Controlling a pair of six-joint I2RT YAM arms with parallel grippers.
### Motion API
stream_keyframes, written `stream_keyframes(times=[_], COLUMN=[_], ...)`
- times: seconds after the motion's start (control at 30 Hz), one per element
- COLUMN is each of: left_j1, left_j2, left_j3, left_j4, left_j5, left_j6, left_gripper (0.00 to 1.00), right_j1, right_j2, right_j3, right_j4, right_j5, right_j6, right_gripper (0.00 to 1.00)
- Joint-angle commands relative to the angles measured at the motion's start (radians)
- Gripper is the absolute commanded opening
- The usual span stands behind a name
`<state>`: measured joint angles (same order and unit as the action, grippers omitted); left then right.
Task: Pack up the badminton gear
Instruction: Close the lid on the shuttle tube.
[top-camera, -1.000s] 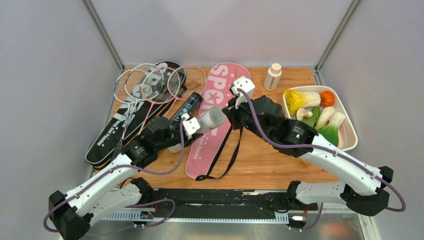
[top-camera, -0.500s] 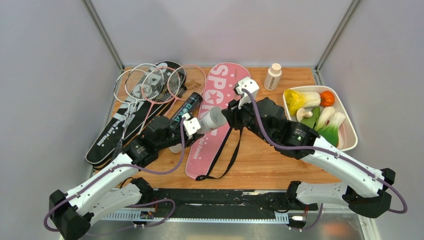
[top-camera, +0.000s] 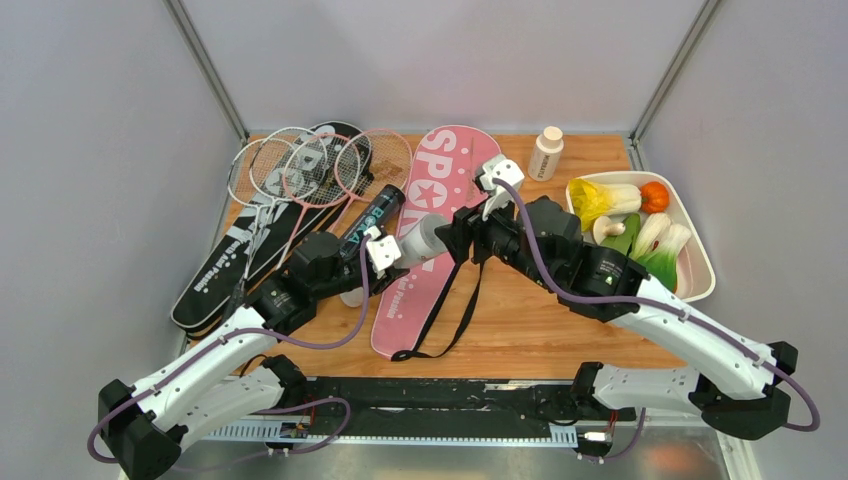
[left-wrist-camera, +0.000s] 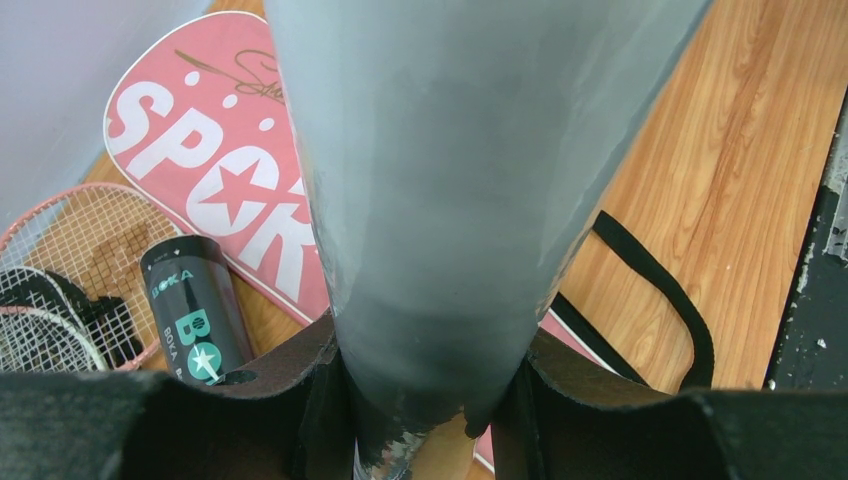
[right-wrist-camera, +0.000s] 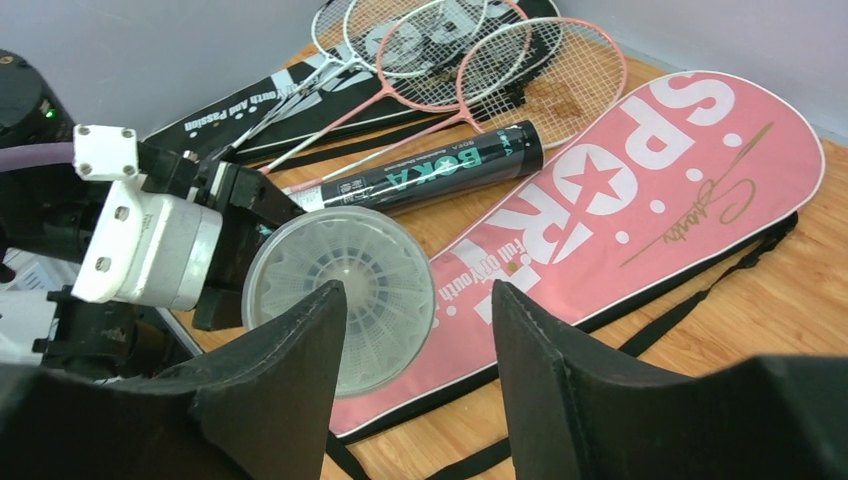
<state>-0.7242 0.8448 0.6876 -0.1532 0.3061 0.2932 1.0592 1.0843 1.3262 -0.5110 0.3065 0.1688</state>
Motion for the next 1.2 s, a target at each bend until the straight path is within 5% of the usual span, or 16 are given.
stream_keyframes(times=[0.0, 0.4, 0.8, 1.17], left_j1=[-0.001, -0.001, -0.001, -0.001], left_j2=[-0.012, -0.057, -0.064, -0.022], left_j3=[0.039, 0.017, 0.012, 0.054], left_j4=[0.066, 0.160, 0.214, 0.210], left_j5=[0.026, 0.130, 0.261, 0.271], left_j6=[-0.007, -0.011, 0.031, 0.053], left_gripper=[0.28, 0.29, 0.28, 0.27], right_j1=[0.001, -0.037, -0.066, -0.066], right_j2=[-0.032, -0.013, 0.043, 0.055], right_j3=[-0.010, -0.103, -0.098, -0.185], right_j4=[0.041, 0.052, -0.019, -0.023], right_j5=[-0.063, -0.218, -0.420, -0.405], right_j6=[0.014, -0.001, -0.022, 0.014], right_gripper=[0.60, 0.51, 0.52, 0.47])
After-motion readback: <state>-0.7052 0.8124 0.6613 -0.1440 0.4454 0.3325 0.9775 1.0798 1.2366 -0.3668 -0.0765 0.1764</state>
